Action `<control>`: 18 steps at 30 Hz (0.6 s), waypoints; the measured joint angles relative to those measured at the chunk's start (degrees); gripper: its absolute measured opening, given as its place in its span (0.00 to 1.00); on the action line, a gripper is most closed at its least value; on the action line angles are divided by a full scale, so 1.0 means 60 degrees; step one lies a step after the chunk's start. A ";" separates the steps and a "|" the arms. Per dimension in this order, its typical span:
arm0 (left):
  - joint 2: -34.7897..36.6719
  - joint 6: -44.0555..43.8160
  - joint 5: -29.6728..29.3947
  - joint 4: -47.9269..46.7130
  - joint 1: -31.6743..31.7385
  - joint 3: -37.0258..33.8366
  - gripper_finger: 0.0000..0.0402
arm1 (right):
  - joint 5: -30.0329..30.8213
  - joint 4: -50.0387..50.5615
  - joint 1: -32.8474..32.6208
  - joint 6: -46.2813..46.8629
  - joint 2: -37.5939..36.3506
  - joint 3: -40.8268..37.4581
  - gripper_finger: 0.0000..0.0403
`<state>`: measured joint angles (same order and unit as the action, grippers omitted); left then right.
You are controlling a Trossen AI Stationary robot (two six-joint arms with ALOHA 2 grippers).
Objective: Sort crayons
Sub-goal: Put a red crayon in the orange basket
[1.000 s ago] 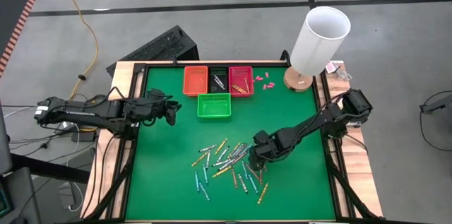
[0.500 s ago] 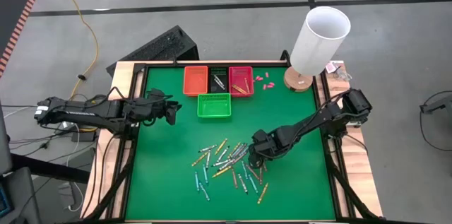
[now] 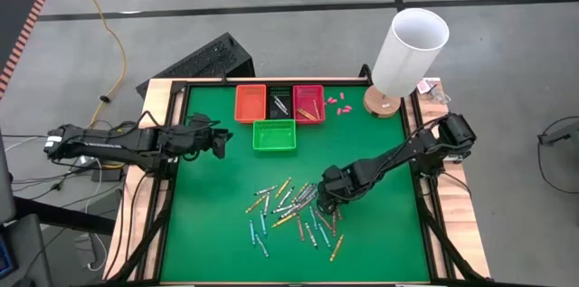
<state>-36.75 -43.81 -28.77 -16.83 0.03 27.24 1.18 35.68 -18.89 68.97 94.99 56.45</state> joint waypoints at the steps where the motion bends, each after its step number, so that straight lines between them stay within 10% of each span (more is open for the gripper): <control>1: 0.0004 0.0000 0.0002 -0.0019 0.0000 0.0000 0.30 | -0.0075 -0.0005 -0.0032 0.0097 0.0001 0.0000 0.26; 18: 0.0003 0.0004 0.0082 -0.0034 0.0000 0.0000 0.30 | -0.0172 -0.0030 -0.0266 0.0854 0.0000 0.0000 0.25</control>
<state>-36.74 -43.79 -28.28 -17.04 0.03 27.24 0.15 35.50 -20.49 74.09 94.99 56.45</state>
